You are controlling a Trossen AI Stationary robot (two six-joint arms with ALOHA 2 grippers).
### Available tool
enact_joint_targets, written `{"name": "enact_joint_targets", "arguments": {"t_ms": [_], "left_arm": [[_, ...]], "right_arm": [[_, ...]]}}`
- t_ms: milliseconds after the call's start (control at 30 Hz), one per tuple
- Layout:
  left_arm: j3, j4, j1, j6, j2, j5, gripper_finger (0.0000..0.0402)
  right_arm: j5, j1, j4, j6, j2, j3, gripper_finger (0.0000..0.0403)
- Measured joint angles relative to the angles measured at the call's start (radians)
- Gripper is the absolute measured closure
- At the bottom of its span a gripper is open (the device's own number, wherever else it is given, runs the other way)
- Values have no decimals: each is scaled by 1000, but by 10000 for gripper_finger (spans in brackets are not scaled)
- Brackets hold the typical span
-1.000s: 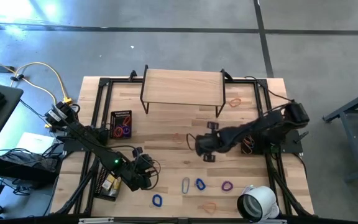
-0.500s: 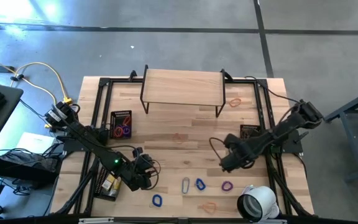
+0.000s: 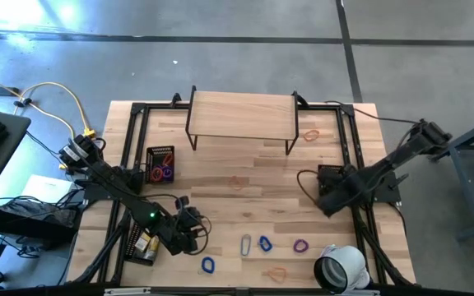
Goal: Pick & Place Office Desk Supplies
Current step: Put the orange rubber band into the top right black bin
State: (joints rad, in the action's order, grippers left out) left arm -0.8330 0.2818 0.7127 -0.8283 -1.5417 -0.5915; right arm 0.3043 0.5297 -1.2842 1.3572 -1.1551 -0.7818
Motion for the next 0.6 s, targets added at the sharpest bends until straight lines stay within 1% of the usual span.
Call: {"name": "enact_joint_targets", "arguments": {"t_ms": [100, 200, 367, 433, 600], "left_arm": [[0, 0, -9, 14, 0, 0, 228], [0, -3, -28, 26, 0, 0, 228], [0, -11, -62, 55, 0, 0, 228], [0, -9, -76, 58, 0, 0, 228], [0, -10, -98, 101, 0, 62, 228]], "right_arm": [[-38, -42, 100, 60, 54, 100, 400], [-10, -76, 115, 58, 54, 101, 400], [-62, -126, 135, 75, 18, 106, 400], [-62, -143, 135, 76, 4, 105, 400], [-64, -198, 143, 82, -32, 105, 400]]}}
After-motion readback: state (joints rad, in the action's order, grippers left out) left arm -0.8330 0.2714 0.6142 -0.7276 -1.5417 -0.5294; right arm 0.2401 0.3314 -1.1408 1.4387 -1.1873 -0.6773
